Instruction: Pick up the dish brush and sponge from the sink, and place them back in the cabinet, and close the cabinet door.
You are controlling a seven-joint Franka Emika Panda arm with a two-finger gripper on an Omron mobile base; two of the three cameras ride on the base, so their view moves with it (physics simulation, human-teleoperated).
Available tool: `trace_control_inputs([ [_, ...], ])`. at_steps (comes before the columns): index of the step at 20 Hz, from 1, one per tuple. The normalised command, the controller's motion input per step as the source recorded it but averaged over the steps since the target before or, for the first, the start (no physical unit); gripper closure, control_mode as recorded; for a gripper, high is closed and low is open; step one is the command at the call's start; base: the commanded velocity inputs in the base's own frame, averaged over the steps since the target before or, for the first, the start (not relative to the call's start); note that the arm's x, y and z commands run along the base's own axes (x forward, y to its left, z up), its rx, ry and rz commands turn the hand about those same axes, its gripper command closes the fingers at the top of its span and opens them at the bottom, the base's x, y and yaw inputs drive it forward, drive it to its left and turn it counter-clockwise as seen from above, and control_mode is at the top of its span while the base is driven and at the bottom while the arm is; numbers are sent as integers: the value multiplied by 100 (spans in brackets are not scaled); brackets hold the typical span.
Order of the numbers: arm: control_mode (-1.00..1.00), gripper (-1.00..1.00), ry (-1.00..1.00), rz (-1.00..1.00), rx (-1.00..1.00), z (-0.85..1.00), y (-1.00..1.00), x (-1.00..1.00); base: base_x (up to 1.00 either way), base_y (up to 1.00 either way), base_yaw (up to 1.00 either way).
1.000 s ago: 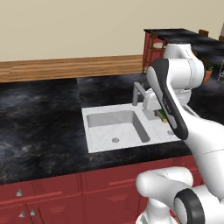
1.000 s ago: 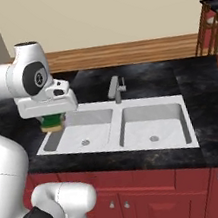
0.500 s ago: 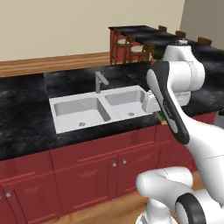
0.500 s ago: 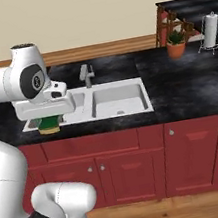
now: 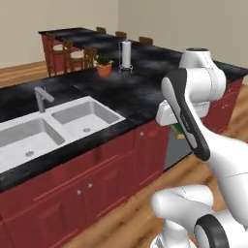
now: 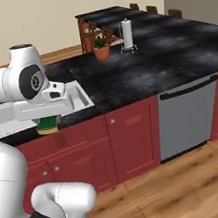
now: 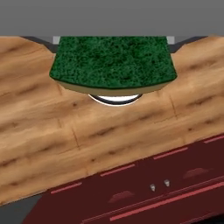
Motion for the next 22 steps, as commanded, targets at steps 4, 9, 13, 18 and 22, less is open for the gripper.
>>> trace_control_inputs([
  [4, 100, 100, 0, 0, 0, 0, 0, 0, -3, -39, -67],
  [9, 100, 100, 0, 0, 0, 0, 0, 0, 0, -32, -69],
  [13, 100, 100, 0, 0, 0, 0, 0, 0, 0, -24, -72],
  [18, 100, 100, 0, 0, 0, 0, 0, 0, 0, -18, -74],
  [22, 100, 100, 0, 0, 0, 0, 0, 0, 0, -17, -75],
])
